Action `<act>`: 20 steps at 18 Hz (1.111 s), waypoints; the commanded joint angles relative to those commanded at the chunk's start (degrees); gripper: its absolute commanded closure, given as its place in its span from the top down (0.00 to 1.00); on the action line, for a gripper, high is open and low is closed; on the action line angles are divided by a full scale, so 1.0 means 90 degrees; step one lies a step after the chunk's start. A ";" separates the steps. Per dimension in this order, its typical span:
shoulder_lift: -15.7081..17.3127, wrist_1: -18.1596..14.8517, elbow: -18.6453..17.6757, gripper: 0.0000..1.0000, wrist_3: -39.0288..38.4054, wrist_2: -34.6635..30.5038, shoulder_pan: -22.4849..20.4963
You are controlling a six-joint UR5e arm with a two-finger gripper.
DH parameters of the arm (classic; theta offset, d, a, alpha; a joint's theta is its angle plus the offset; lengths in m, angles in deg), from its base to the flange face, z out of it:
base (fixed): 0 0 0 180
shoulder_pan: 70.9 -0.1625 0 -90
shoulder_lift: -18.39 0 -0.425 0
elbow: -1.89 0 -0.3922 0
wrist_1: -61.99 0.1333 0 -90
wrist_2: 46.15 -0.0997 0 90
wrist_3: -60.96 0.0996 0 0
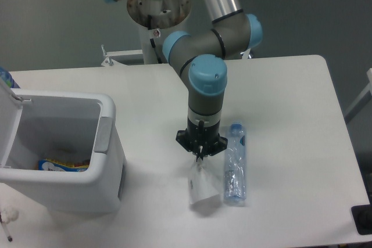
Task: Place the trash in the trash can
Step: 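Lift the tissue and carry it over the white bin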
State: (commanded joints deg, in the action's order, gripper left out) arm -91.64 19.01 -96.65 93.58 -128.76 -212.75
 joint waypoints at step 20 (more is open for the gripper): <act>0.2256 0.0010 0.0558 0.00 -0.1017 0.1406 0.1366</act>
State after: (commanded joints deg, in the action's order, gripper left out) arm -71.34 19.10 -91.62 84.43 -116.11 -200.46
